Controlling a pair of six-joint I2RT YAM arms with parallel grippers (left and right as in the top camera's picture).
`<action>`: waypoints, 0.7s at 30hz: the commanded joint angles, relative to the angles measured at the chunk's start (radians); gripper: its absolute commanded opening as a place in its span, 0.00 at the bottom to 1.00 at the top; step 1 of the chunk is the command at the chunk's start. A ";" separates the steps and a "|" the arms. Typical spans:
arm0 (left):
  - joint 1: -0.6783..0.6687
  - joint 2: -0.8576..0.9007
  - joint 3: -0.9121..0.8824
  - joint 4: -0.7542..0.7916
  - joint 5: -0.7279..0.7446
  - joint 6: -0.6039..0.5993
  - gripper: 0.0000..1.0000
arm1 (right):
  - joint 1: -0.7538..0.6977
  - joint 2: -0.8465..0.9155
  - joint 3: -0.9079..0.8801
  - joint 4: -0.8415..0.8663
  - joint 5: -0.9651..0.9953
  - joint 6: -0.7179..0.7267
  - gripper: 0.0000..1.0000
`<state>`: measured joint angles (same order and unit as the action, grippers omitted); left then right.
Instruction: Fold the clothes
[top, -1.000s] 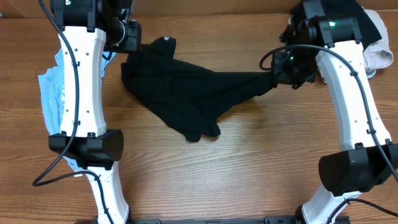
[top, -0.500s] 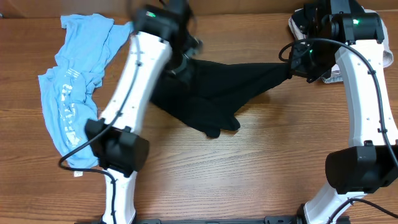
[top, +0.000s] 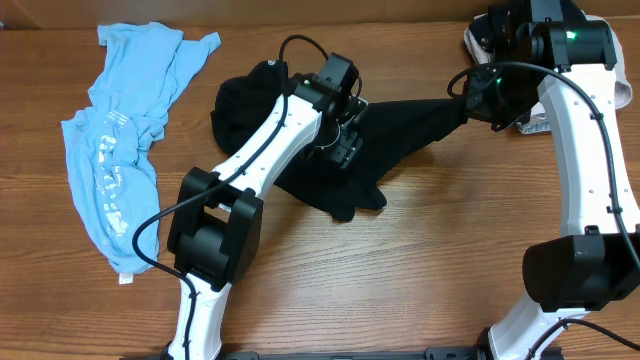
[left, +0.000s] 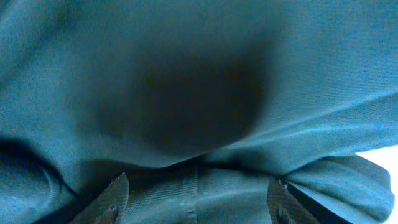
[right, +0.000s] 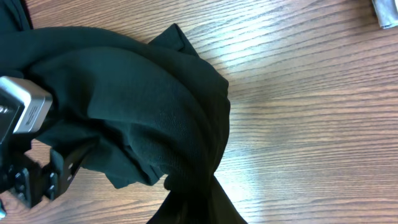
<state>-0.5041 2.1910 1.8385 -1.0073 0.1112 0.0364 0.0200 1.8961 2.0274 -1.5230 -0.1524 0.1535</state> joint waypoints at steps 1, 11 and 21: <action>0.008 -0.001 -0.050 0.005 -0.033 -0.097 0.71 | -0.004 -0.032 0.020 0.000 0.001 0.003 0.09; 0.008 0.000 -0.056 -0.008 -0.052 -0.096 0.36 | -0.004 -0.032 0.020 0.000 0.000 0.002 0.09; 0.006 0.044 -0.057 0.000 -0.048 -0.097 0.04 | -0.004 -0.032 0.021 0.003 0.001 0.002 0.09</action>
<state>-0.5018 2.1990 1.7901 -1.0058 0.0692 -0.0536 0.0200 1.8961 2.0274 -1.5257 -0.1528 0.1535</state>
